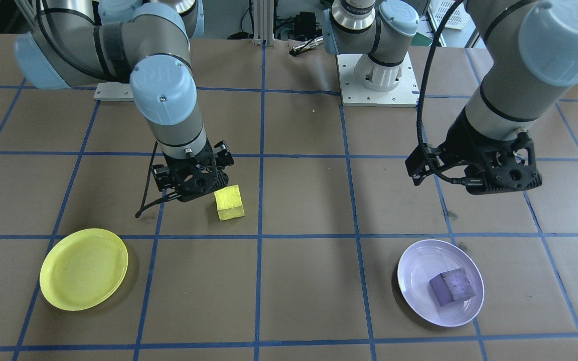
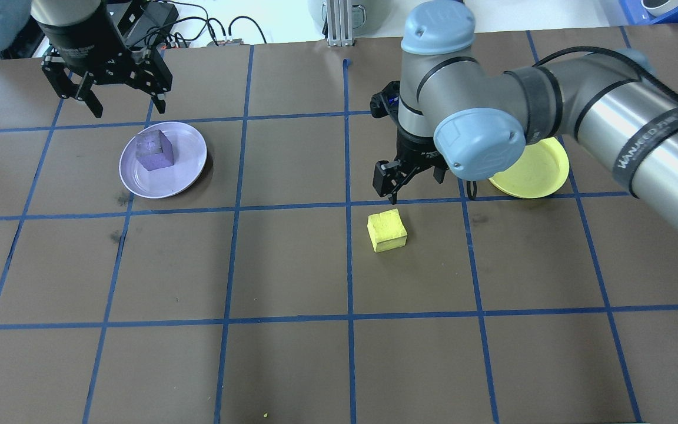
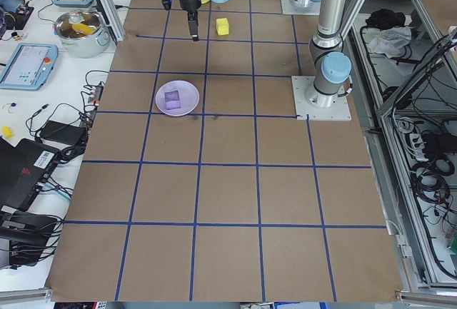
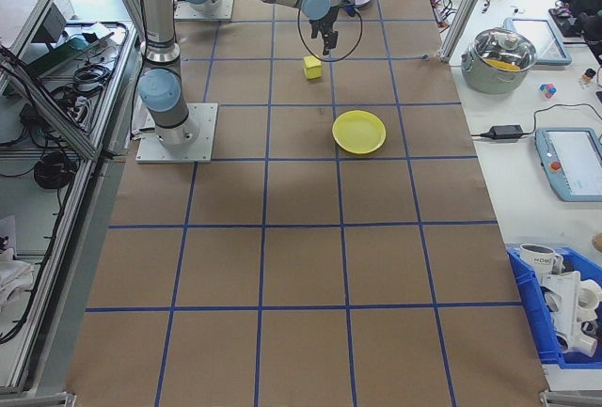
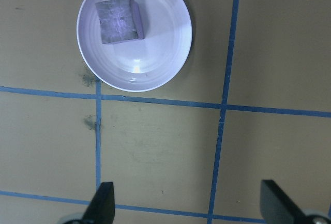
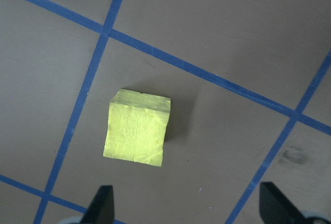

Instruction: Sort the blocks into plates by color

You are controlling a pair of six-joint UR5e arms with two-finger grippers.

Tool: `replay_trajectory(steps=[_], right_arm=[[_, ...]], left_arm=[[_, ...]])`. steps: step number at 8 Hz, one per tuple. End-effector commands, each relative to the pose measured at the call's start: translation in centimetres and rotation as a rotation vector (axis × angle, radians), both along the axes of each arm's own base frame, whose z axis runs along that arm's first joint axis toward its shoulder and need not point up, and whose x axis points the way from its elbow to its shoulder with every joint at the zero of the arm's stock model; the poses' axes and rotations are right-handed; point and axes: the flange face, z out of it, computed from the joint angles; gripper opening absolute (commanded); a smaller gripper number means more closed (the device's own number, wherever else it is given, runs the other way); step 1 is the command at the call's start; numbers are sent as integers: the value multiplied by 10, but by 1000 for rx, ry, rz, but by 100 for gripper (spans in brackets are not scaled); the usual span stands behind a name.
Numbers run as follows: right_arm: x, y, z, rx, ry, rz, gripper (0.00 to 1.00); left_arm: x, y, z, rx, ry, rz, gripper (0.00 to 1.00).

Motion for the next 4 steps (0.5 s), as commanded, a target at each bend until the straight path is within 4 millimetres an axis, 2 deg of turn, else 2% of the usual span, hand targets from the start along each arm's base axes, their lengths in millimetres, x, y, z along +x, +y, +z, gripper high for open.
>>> replay_trajectory(steps=[1, 4], right_arm=[[23, -4, -42, 38, 4, -7, 100], [32, 3, -79, 111, -76, -36, 100]], left_arm=[[6, 7, 41, -20, -19, 10, 100], [8, -1, 30, -6, -24, 9, 100]])
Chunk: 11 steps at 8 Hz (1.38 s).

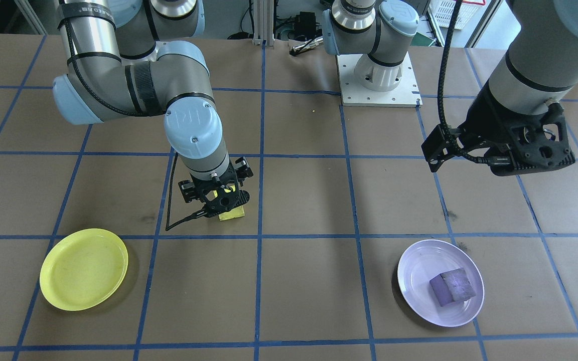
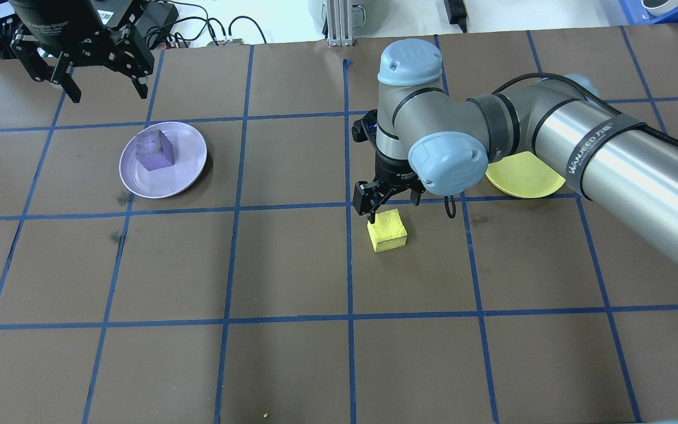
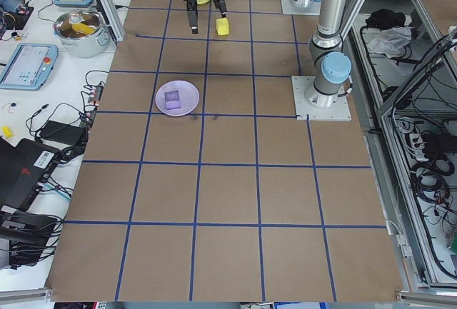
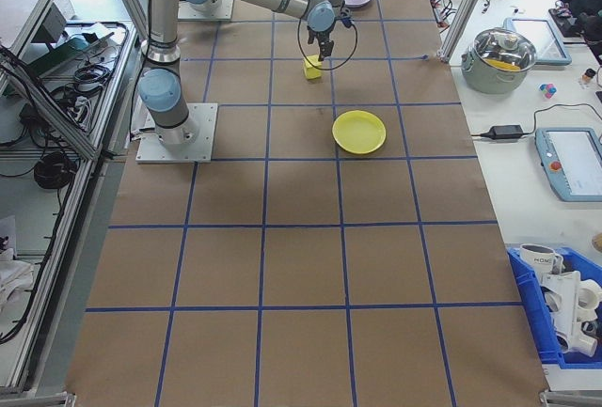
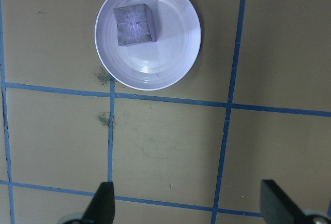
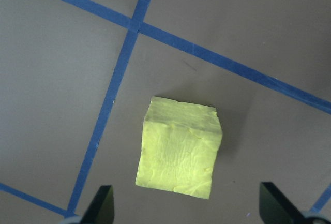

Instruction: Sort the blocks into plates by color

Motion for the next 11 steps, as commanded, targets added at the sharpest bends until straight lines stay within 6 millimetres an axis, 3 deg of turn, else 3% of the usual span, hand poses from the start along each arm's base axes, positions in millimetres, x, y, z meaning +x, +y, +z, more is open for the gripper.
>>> replay_trajectory(steps=[1, 7, 8, 9, 10, 11], right_arm=[[5, 4, -30, 45, -32, -17, 100], [4, 6, -85, 68, -25, -17, 100], [6, 2, -83, 33, -32, -16, 85], [6, 1, -80, 19, -34, -12, 26], [6, 1, -81, 20, -35, -8, 0], [6, 1, -77, 9, -41, 19, 0]], left_arm=[[1, -5, -6, 5, -3, 0, 100], [2, -10, -7, -22, -7, 11, 100], [2, -10, -5, -28, -8, 11, 100], [2, -10, -5, -28, -8, 11, 100], [2, -10, -5, -27, -9, 4, 100], [2, -10, -4, -30, -9, 0, 100]])
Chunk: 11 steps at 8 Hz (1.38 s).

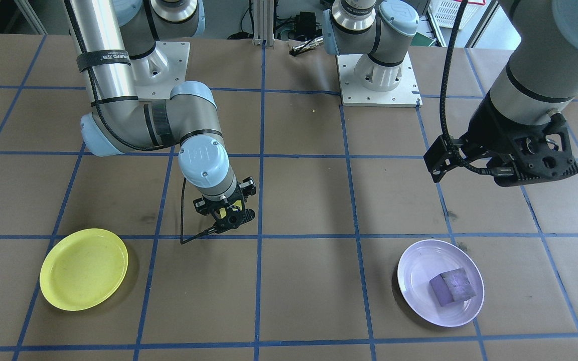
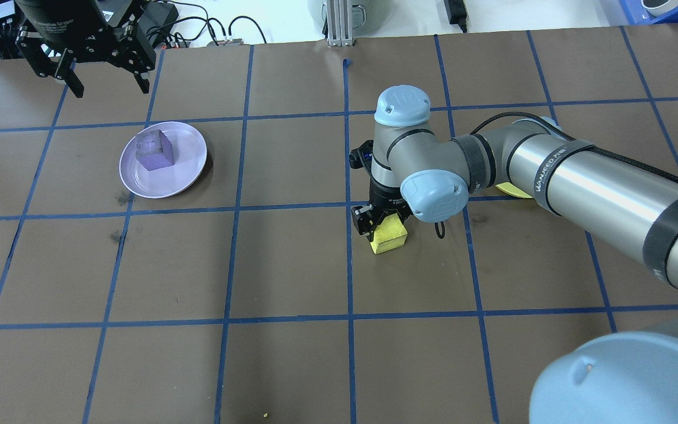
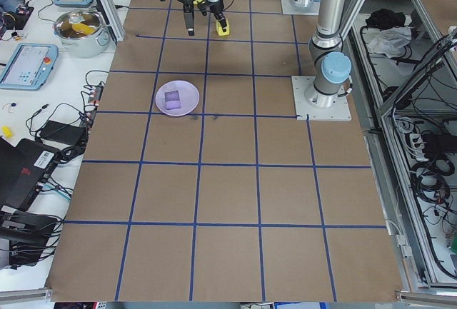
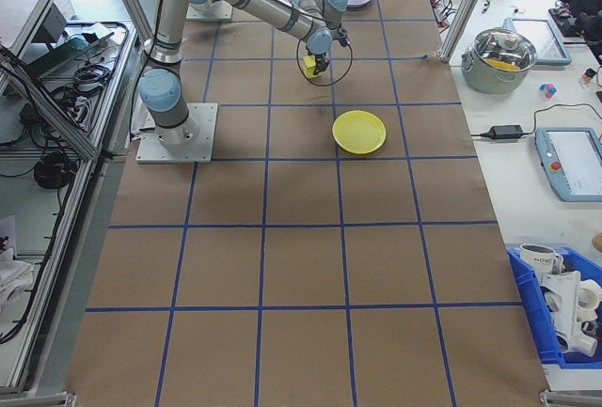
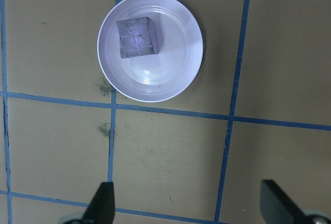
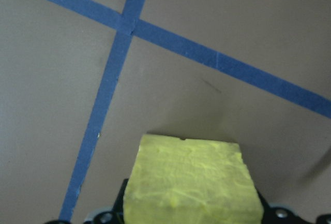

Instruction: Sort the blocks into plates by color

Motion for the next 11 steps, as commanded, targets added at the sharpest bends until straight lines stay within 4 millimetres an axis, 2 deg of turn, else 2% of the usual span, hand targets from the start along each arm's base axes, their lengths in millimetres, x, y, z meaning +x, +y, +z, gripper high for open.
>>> replay_trajectory(steps=[1, 2, 4, 5, 6, 7, 9, 10, 11], right_arm=[[0, -7, 13, -38, -25, 72, 0], [0, -12, 23, -58, -24, 78, 0], [-22, -22, 85, -153, -4, 46, 0], [-65, -34, 115, -207, 38, -14, 0], [-107, -46, 128, -231, 53, -36, 0], [-149, -56, 127, -228, 83, -41, 0], [-205, -72, 122, -235, 109, -89, 0], [-240, -80, 117, -227, 118, -133, 0], [-260, -87, 107, -233, 124, -151, 0]], left_arm=[[0, 1, 3, -5, 0, -7, 100], [0, 1, 2, -5, 0, -7, 100], [0, 1, 2, -5, 0, -7, 100], [0, 1, 2, -6, 0, -9, 100], [0, 1, 2, -6, 0, -9, 100], [0, 1, 2, -6, 0, -9, 100], [0, 1, 2, -6, 0, -9, 100], [0, 1, 2, -6, 0, -9, 100], [0, 1, 2, -8, 0, -9, 100]])
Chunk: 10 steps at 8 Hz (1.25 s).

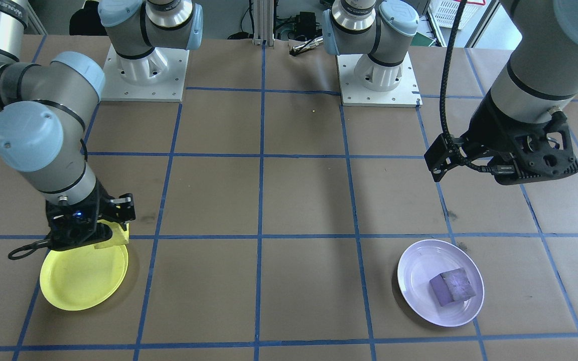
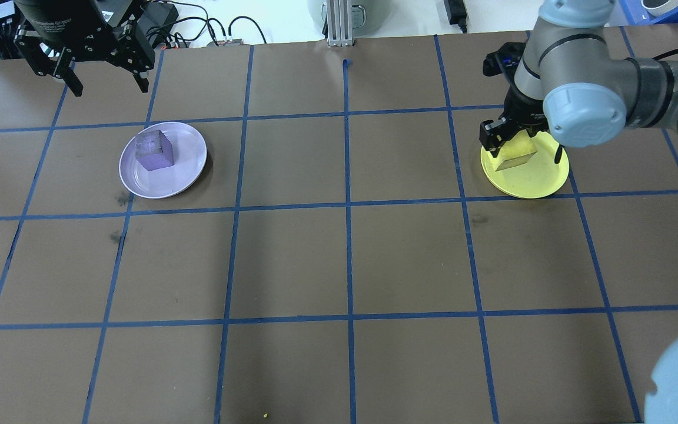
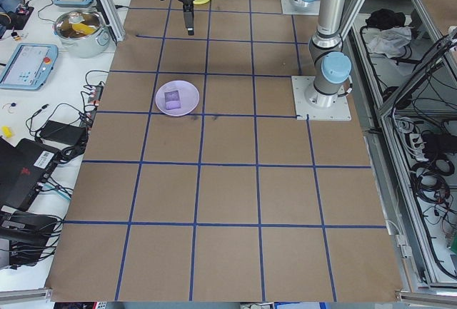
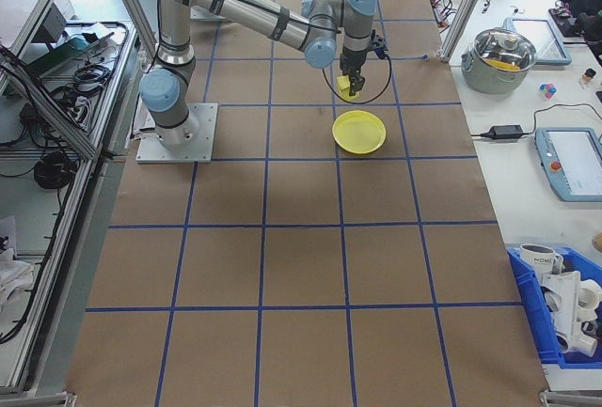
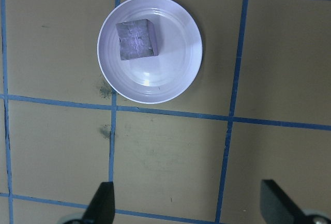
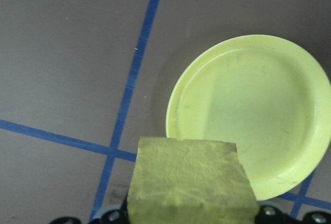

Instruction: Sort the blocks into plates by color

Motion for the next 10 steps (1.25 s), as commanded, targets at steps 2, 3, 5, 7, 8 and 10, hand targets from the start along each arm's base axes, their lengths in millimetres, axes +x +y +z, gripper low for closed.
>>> replay_trajectory(steps=[2, 3, 5, 7, 8, 10], right_arm=[[-78, -28, -45, -8, 32, -62, 0], [-82, -31, -49, -15, 32, -67, 0], [-83, -35, -65, 0, 15, -71, 8], [-84, -42, -59, -45, 24, -68, 90], [-85, -42, -57, -49, 28, -70, 100], [-84, -36, -32, -73, 43, -72, 100]], left_arm=[[0, -1, 1, -9, -1, 0, 100], [0, -1, 1, -10, -1, 0, 100], [0, -1, 1, -11, -1, 0, 100], [0, -1, 2, -12, -1, 0, 100], [0, -1, 1, -12, -1, 0, 100], [0, 0, 3, -15, -3, 0, 100]])
